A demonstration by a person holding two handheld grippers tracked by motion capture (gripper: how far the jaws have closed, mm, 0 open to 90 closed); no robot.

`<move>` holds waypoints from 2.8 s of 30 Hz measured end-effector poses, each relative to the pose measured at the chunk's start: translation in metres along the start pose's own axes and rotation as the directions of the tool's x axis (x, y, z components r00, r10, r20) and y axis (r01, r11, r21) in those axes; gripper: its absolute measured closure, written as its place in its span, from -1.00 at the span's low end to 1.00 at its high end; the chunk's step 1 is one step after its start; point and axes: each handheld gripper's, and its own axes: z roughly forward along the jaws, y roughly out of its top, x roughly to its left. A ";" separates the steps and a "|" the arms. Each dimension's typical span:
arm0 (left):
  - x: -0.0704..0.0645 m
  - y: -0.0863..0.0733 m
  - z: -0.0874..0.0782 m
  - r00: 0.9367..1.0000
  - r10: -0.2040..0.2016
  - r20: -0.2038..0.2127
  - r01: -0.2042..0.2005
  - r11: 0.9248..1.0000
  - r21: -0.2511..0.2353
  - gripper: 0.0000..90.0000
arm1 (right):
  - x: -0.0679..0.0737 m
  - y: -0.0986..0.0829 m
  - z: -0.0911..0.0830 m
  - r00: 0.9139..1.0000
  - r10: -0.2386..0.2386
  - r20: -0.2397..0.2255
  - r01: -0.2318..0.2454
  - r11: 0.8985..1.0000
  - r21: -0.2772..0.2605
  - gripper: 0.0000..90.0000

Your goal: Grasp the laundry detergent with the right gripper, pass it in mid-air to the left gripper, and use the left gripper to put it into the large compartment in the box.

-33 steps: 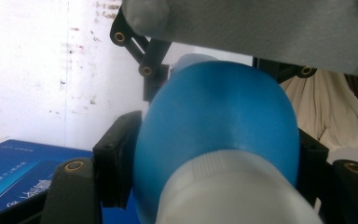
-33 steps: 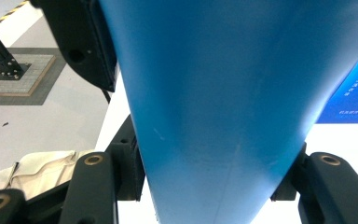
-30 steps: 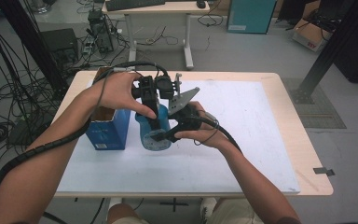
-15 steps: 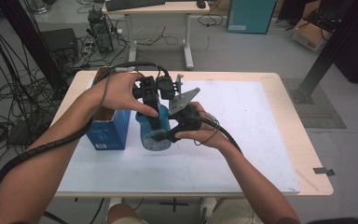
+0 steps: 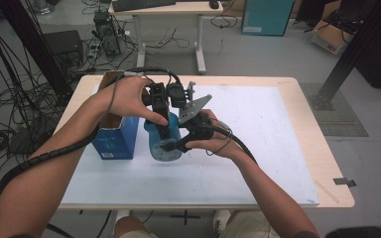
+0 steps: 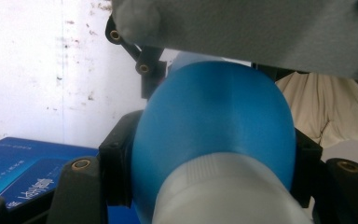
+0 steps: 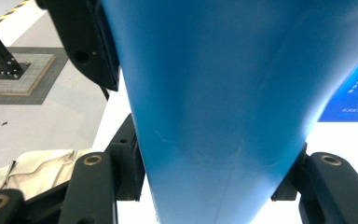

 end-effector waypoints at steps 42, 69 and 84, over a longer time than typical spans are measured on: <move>0.006 0.004 -0.002 1.000 0.007 -0.003 -0.007 1.000 0.009 -0.18 | -0.006 -0.006 0.000 0.999 0.032 -0.010 -0.032 0.998 -0.045 -0.08; 0.008 0.007 -0.003 1.000 -0.009 -0.014 0.009 1.000 0.004 -0.18 | -0.010 -0.008 -0.001 0.999 0.045 0.004 -0.045 0.997 -0.065 -0.10; 0.007 0.007 -0.002 1.000 -0.022 -0.011 0.022 1.000 0.003 -0.18 | -0.010 -0.008 -0.001 0.999 0.047 -0.004 -0.048 0.997 -0.065 -0.10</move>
